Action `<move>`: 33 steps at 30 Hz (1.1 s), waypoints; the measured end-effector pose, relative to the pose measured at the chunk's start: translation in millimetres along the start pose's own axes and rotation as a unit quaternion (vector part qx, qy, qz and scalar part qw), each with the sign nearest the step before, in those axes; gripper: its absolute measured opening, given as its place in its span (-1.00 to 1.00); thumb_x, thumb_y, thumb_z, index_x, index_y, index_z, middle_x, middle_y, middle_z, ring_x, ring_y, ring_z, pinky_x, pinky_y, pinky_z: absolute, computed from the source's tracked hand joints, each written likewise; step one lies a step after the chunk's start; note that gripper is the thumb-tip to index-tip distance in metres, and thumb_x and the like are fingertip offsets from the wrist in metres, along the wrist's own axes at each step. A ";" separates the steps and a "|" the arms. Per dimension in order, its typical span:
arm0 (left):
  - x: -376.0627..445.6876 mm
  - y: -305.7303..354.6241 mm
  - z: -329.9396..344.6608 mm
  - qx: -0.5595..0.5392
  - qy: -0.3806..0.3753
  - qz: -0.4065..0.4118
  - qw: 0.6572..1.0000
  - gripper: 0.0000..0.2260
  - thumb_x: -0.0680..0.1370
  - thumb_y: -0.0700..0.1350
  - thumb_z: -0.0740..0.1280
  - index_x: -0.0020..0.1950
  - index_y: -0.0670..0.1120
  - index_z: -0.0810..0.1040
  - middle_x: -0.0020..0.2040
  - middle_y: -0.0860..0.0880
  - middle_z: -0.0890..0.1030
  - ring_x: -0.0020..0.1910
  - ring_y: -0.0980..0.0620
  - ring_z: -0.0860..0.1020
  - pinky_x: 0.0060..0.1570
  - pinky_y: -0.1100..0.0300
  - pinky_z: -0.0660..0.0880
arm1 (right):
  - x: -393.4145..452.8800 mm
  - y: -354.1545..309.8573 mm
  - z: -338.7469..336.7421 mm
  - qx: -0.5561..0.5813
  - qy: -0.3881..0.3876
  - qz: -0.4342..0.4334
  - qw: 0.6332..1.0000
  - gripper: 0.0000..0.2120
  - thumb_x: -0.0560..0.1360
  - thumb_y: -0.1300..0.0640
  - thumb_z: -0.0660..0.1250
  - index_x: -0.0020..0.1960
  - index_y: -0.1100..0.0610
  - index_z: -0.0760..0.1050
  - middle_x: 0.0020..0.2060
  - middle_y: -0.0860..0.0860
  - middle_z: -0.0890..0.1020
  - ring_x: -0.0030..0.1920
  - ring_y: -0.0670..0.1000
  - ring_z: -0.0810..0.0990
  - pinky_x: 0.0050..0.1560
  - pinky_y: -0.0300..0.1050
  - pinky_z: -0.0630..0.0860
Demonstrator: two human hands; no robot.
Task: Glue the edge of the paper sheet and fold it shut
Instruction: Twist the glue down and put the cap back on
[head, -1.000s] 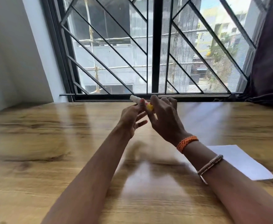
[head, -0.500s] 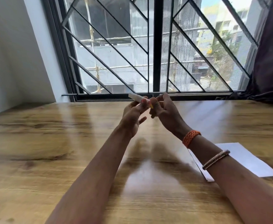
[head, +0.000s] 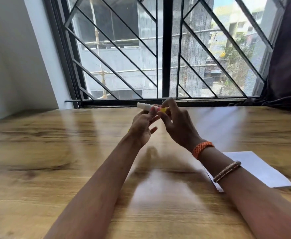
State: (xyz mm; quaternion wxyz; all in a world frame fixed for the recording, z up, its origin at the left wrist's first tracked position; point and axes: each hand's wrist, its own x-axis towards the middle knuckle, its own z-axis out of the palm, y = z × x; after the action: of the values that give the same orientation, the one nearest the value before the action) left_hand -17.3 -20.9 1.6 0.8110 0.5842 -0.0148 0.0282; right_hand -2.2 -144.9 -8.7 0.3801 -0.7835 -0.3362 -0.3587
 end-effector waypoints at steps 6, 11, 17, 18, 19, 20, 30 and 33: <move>-2.1 0.1 -2.6 0.002 -0.002 -0.002 1.000 -0.89 0.56 -0.06 0.24 -0.12 0.01 0.53 -0.10 0.09 0.63 -0.02 0.18 0.55 -0.04 0.13 0.39 | 1.7 -4.2 3.0 -0.036 0.031 -0.040 0.998 -0.82 0.47 0.32 0.33 -0.08 0.13 0.35 -0.36 0.07 0.56 -0.38 0.04 0.49 -0.38 -0.07 0.44; -2.3 1.3 -7.4 -0.007 -0.021 -0.028 0.999 -0.81 0.51 0.11 0.28 -0.14 0.02 0.56 -0.06 0.09 0.62 0.06 0.12 0.53 -0.07 0.14 0.43 | 0.9 -8.6 -1.6 -0.173 0.042 -0.119 0.977 -0.80 0.43 0.29 0.29 -0.09 0.06 0.32 -0.39 0.05 0.55 -0.33 0.11 0.50 -0.19 -0.03 0.43; -1.4 5.0 -2.8 -0.074 -0.055 -0.004 0.996 -0.83 0.59 -0.02 0.17 -0.04 0.01 0.54 -0.22 0.18 0.66 -0.17 0.26 0.58 0.00 0.17 0.45 | 1.5 -15.7 0.2 -0.091 0.046 -0.050 0.994 -0.86 0.40 0.25 0.37 -0.11 0.17 0.42 -0.45 -0.18 0.40 -0.42 -0.05 0.40 -0.08 -0.09 0.28; -1.6 6.9 -2.9 -0.080 -0.054 -0.003 0.995 -0.85 0.60 -0.06 0.17 -0.01 -0.01 0.53 -0.24 0.18 0.66 -0.21 0.26 0.58 -0.02 0.18 0.46 | 1.1 -16.2 0.5 -0.095 0.043 -0.053 0.993 -0.85 0.40 0.24 0.37 -0.10 0.16 0.42 -0.44 -0.18 0.42 -0.43 -0.03 0.42 -0.07 -0.09 0.23; -0.7 7.2 -3.7 -0.076 -0.046 -0.006 0.996 -0.86 0.59 -0.09 0.18 -0.02 -0.01 0.53 -0.25 0.17 0.66 -0.20 0.24 0.57 -0.04 0.19 0.46 | 0.6 -15.8 0.6 -0.118 0.040 -0.067 0.990 -0.85 0.40 0.24 0.37 -0.09 0.14 0.42 -0.44 -0.14 0.47 -0.43 0.01 0.48 -0.07 -0.09 0.18; -1.0 7.9 -3.7 -0.069 -0.031 -0.008 0.997 -0.87 0.58 -0.09 0.20 -0.06 0.00 0.53 -0.27 0.16 0.65 -0.16 0.21 0.55 -0.06 0.20 0.45 | 0.3 -14.1 0.7 -0.157 0.040 -0.089 0.983 -0.82 0.40 0.25 0.37 -0.07 0.11 0.41 -0.44 -0.09 0.53 -0.41 0.06 0.53 -0.07 -0.08 0.15; -2.8 8.2 -3.2 -0.080 -0.005 -0.010 0.997 -0.81 0.57 -0.23 0.15 -0.12 0.01 0.48 -0.18 0.08 0.62 -0.08 0.17 0.52 0.06 0.12 0.41 | 0.3 -10.1 4.2 -0.010 -0.002 -0.018 1.000 -0.83 0.50 0.14 0.35 0.01 0.18 0.40 -0.16 0.00 0.62 -0.30 -0.01 0.58 -0.22 -0.12 0.44; -5.6 8.6 -4.5 -0.096 -0.021 0.007 0.995 -0.82 0.61 -0.21 0.08 0.07 -0.04 0.44 -0.12 0.08 0.66 0.03 0.13 0.51 0.12 0.11 0.39 | 2.7 -7.6 6.4 0.137 -0.028 0.117 0.983 -0.80 0.55 0.10 0.30 0.03 0.20 0.35 -0.29 0.02 0.63 -0.49 -0.13 0.52 -0.45 -0.24 0.45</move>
State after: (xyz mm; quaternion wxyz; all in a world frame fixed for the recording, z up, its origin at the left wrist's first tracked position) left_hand -23.5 -14.1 7.9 0.8627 0.5039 -0.0383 0.0199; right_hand -4.9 -135.2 -6.7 0.5137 -0.7677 -0.2986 -0.2398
